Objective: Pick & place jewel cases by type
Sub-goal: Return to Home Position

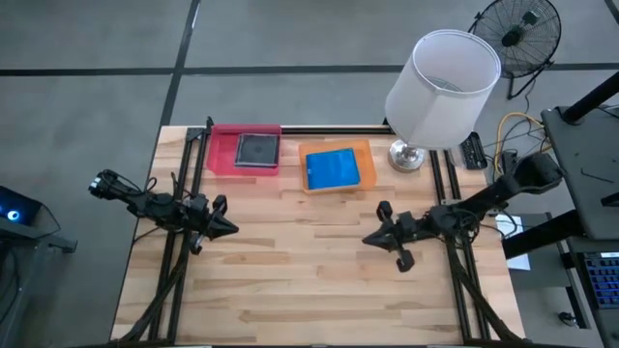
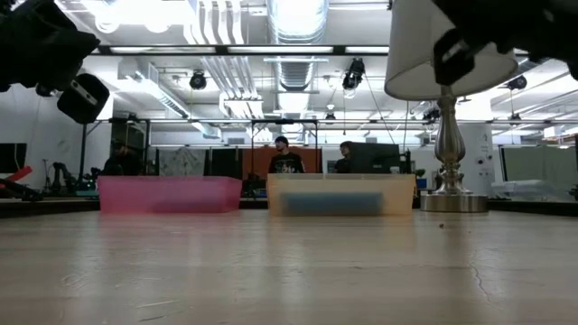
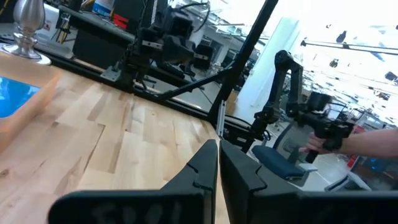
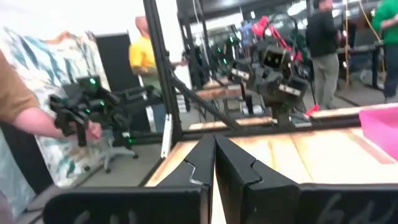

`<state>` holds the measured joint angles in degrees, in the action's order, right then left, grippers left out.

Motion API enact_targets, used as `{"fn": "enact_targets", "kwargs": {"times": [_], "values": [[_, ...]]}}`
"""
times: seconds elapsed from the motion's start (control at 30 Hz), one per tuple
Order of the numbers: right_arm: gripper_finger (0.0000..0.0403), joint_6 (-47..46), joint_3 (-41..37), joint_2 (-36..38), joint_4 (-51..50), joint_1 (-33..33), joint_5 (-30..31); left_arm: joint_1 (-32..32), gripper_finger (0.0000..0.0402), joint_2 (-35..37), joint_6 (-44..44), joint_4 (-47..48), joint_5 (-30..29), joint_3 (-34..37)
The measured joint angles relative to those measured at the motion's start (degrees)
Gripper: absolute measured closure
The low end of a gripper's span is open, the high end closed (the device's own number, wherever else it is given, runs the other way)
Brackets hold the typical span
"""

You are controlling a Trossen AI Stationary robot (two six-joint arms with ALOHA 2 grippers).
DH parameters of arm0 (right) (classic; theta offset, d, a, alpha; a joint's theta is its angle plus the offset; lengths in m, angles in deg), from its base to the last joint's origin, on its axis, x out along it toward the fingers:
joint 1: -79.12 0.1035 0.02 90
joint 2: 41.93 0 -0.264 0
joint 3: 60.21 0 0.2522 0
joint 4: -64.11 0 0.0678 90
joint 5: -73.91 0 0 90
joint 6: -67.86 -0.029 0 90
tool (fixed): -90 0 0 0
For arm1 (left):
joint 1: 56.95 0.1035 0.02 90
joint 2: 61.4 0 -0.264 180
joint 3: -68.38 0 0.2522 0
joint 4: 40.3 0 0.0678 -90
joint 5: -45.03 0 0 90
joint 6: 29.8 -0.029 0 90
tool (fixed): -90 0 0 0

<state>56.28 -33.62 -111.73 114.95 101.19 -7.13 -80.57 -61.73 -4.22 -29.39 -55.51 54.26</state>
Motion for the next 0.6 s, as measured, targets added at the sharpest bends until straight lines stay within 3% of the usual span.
{"fn": "enact_targets", "kwargs": {"times": [0.13,0.23,0.37,0.6], "values": [[0.0394,1.4,-7.4,0.0,12.9,2.0,-0.2,0.0,0.0402,0.0,0.0,0.0,0.0,0.0],[0.0394,1.5,-12.5,0.2,20.6,3.3,-4.1,0.0,0.0402,0.0,0.0,0.0,0.1,0.0],[0.0394,1.7,-12.4,3.0,14.9,3.6,-8.9,0.0,0.0402,-0.2,0.0,0.0,0.2,0.0],[0.0394,2.6,-12.4,15.3,-6.8,3.5,-8.0,0.0,0.0402,-0.7,0.0,0.0,0.2,0.0]]}}
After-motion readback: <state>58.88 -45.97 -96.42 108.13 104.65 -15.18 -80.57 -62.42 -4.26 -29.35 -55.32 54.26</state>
